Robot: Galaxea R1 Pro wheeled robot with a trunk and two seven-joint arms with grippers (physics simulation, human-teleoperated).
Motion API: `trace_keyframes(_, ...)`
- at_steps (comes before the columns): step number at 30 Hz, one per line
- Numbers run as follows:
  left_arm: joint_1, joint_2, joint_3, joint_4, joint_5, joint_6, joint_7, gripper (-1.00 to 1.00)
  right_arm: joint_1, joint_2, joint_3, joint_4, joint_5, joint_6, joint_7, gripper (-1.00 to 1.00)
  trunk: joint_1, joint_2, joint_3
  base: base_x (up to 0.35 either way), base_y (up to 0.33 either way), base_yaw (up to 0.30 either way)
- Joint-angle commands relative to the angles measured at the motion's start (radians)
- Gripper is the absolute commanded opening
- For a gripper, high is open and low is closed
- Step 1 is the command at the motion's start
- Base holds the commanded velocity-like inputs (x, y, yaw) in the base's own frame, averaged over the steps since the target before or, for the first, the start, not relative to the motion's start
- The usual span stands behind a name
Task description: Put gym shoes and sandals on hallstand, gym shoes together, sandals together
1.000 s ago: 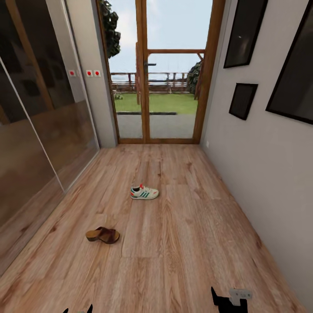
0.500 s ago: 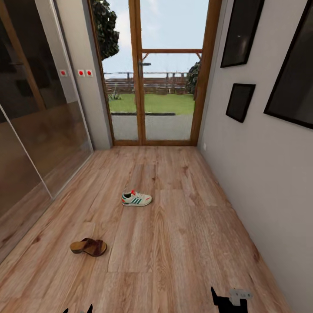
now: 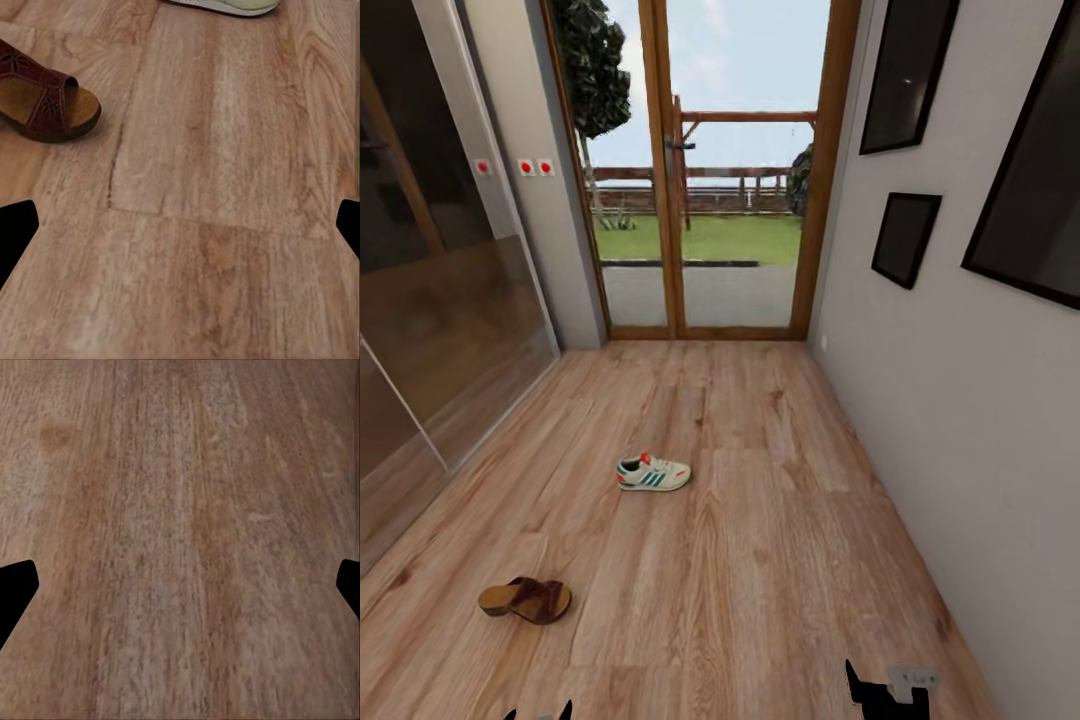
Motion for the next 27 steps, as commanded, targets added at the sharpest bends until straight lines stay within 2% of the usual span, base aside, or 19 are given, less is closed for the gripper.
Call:
trace_keyframes(1,-0.001,0.000,0.001,0.001,0.010,0.000,-0.010,1.00,0.000,0.000,-0.008,0.001,-0.002,-0.003,0.009,1.00,0.000,0.000,-0.001,0.231,-0.203,0.000)
trace_keyframes(27,-0.001,0.001,0.004,0.001,0.014,0.000,-0.010,1.00,0.000,0.001,-0.008,0.001,-0.001,-0.003,0.009,1.00,0.000,0.000,-0.001,0.244,-0.189,0.000)
